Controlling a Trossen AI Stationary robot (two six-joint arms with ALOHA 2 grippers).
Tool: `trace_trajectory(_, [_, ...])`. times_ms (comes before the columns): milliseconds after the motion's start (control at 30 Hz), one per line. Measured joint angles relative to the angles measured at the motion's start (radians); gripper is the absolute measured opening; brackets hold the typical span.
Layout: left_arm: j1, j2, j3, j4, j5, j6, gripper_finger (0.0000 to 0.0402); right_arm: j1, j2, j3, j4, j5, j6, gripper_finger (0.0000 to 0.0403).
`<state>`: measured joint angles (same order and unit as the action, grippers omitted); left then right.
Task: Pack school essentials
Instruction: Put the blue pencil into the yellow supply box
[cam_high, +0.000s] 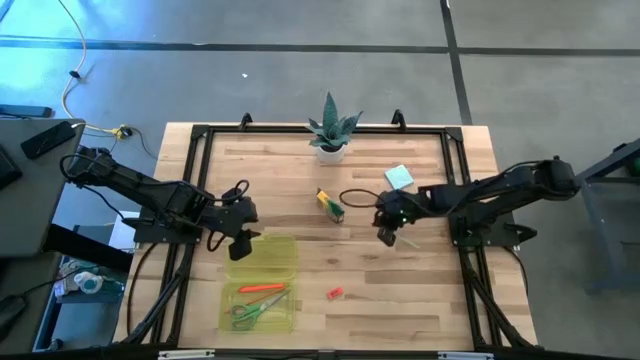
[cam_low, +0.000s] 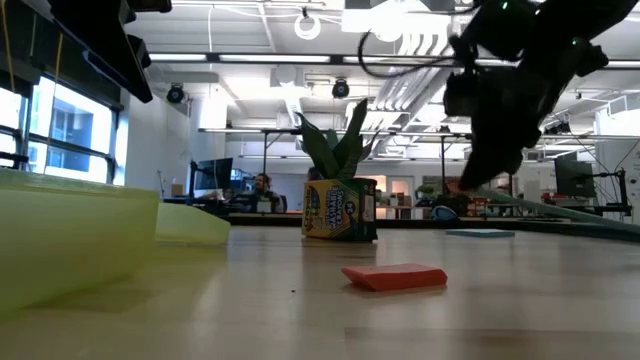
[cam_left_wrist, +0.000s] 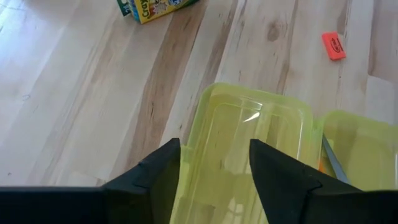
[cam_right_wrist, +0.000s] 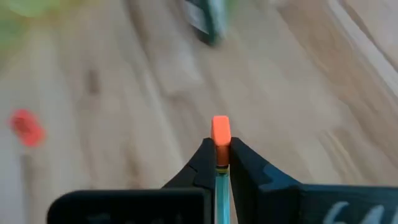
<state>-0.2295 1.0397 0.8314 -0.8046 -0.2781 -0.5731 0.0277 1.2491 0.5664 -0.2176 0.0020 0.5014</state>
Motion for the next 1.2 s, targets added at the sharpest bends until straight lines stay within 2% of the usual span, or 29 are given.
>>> trace_trajectory(167, [-0.011,0.0,0.0,0.001,0.001,-0.015,0.019,0.087,0.0,0.001,0.123,0.015,0.036,0.001])
trace_trajectory(333, [-0.053,0.0,0.0,0.007,-0.049,-0.01,0.0183,0.17,0.0,0.001,0.212,0.054,0.068,0.001])
trace_trajectory(500, [-0.099,0.0,0.0,0.088,-0.076,0.003,0.0178,0.246,0.0,0.001,0.36,0.096,0.068,0.001])
trace_trajectory(867, [-0.157,0.037,0.001,0.324,-0.076,0.114,0.0177,0.346,0.0,0.003,0.703,0.288,-0.129,0.001])
trace_trajectory(1200, [-0.158,0.148,0.001,0.494,-0.084,0.189,0.0177,0.355,0.016,0.003,0.952,0.306,-0.33,0.001])
